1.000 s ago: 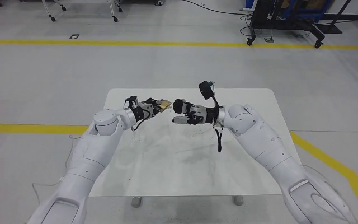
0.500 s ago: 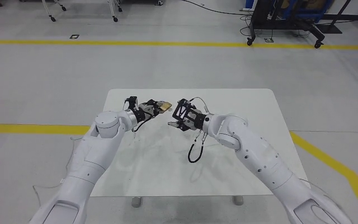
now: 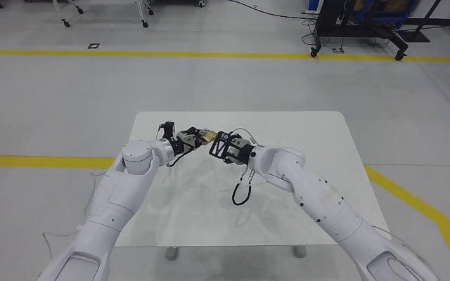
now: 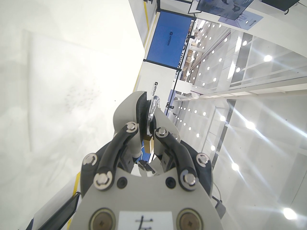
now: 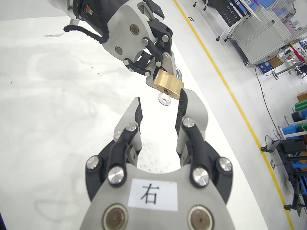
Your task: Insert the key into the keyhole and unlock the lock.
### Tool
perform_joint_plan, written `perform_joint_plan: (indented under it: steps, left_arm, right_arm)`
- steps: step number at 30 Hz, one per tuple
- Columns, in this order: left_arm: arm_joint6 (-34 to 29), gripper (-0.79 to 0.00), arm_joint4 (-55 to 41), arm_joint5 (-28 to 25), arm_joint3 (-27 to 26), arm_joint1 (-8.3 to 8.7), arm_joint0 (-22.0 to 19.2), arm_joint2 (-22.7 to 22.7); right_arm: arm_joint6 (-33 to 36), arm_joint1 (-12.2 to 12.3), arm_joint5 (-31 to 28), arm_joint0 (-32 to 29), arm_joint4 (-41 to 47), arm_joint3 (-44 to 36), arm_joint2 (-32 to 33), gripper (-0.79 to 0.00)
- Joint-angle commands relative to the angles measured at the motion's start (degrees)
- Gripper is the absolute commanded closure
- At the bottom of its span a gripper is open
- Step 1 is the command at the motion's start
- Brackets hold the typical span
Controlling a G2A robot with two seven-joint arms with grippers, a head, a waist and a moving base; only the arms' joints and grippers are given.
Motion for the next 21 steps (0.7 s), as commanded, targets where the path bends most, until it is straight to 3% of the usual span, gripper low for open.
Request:
perform_joint_plan:
  steps: [1,6,11,17,21]
  left_arm:
    - [-0.5,0.0,-0.31,0.13,0.06,-0.02,0.0,-0.13]
    - [-0.98,0.0,-0.12,0.14,0.18,-0.04,-0.05,-0.25]
    - [-1.22,0.0,0.2,0.21,0.18,-0.09,-0.08,-0.26]
    - [-1.02,0.0,1.14,-0.21,0.07,-0.14,-0.06,-0.15]
    - [-0.69,0.0,2.11,-1.15,-0.14,-0.16,0.05,-0.06]
  right_arm:
    - [0.04,-0.25,0.01,0.35,-0.32,0.61,-0.36,-0.302]
    - [0.88,-0.87,0.17,1.23,-1.32,1.87,-1.27,-0.262]
    - [0.37,-1.33,0.73,1.46,-1.29,2.55,-1.24,0.0]
    - [0.02,-1.7,0.61,1.18,1.88,3.57,-0.07,0.0]
    - [-2.73,-2.15,0.2,0.25,11.89,5.75,2.25,0.0]
